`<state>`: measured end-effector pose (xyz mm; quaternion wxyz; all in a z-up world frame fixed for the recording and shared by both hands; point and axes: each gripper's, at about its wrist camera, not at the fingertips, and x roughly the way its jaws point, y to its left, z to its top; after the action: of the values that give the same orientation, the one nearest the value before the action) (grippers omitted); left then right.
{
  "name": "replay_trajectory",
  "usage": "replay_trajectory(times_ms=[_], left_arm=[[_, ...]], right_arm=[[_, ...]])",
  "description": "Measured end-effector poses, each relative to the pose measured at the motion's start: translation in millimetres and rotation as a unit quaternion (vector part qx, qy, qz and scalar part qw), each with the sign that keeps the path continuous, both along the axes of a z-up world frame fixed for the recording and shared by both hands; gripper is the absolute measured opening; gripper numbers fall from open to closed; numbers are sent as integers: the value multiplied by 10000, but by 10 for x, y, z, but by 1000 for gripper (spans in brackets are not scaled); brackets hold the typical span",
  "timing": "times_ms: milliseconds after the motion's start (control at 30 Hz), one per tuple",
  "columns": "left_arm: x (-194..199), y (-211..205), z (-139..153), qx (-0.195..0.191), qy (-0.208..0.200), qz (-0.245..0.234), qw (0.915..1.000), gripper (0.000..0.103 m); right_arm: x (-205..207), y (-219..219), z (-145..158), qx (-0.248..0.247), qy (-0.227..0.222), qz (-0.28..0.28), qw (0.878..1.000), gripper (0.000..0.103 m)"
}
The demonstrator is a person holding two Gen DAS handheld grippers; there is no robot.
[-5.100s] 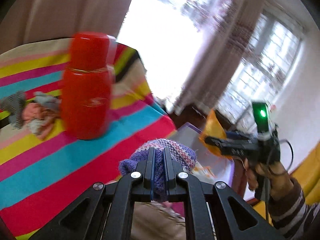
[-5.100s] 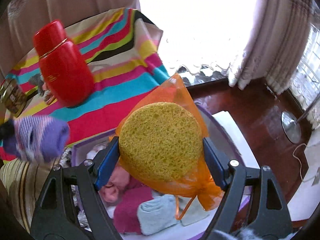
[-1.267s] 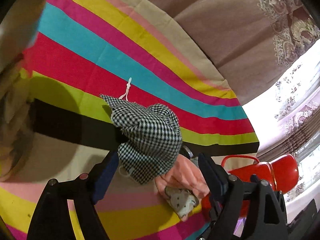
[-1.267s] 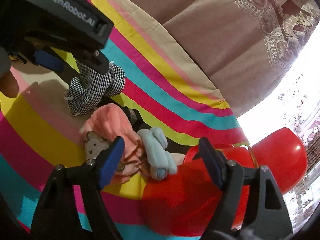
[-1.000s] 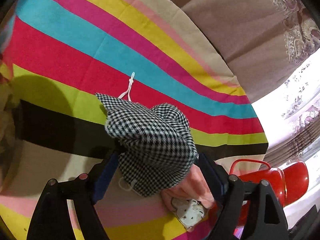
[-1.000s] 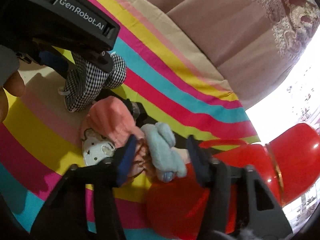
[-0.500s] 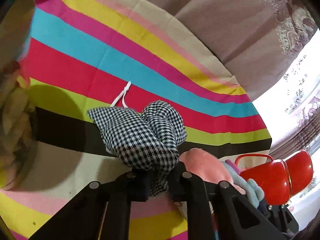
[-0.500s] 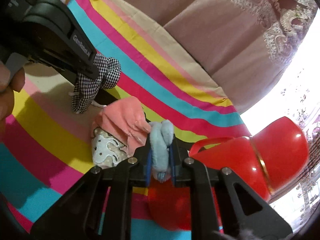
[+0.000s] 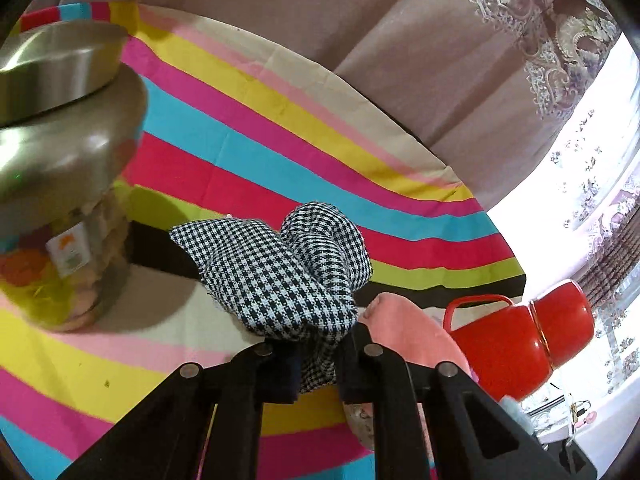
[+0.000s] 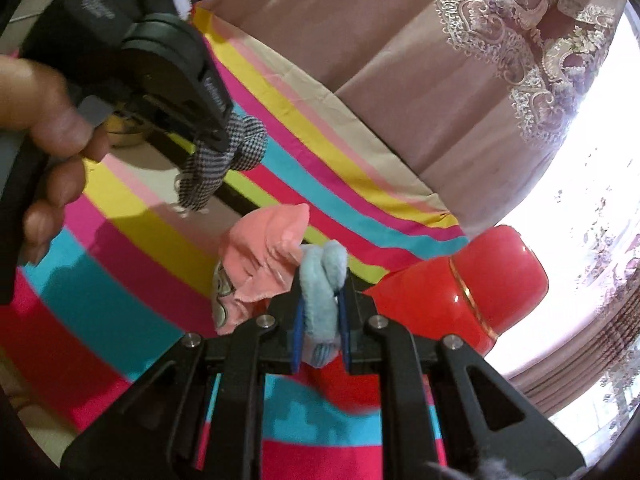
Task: Organize soft objects
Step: 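Lift and carry the houndstooth cloth and blue plush toy over the white box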
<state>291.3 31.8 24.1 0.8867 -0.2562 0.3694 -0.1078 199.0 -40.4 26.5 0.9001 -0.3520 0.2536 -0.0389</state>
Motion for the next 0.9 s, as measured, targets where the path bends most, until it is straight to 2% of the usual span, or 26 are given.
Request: replay_trajectory(times_ms=[133, 267, 367, 467, 600, 667, 700, 767, 833, 900], left_arm=[[-171, -58, 67, 13, -15, -59, 10000, 13], [-414, -45, 100, 84, -52, -68, 9999, 13], [-570, 16, 46, 42, 47, 55, 10000, 13], [-724, 93, -27, -15, 168, 155, 9997, 13], [-902, 176, -76, -62, 240, 249, 9994, 13], [-951, 186, -82, -79, 239, 257, 9994, 13], [-980, 188, -77, -89, 225, 256, 9994, 13], [-1008, 186, -67, -101, 199, 229, 9995, 13], [-1045, 186, -42, -88, 152, 232, 9996, 13], [-1085, 194, -10, -55, 93, 242, 9996, 13]], right_arm=[[-138, -21, -32, 193, 347, 171, 9991, 17], [-172, -87, -72, 691, 1060, 457, 9909, 20], [-130, -225, -112, 1345, 1715, 562, 9743, 21], [-81, -406, -134, 1978, 2149, 490, 9551, 25], [-84, -608, -145, 2514, 2323, 302, 9391, 38], [-54, -721, -190, 2762, 2406, 127, 9304, 38], [-29, -791, -218, 2965, 2509, 54, 9215, 38], [-5, -887, -245, 3231, 2597, -28, 9100, 35], [32, -951, -235, 3359, 2601, -115, 9052, 22], [19, -1016, -222, 3464, 2578, -190, 9018, 21]])
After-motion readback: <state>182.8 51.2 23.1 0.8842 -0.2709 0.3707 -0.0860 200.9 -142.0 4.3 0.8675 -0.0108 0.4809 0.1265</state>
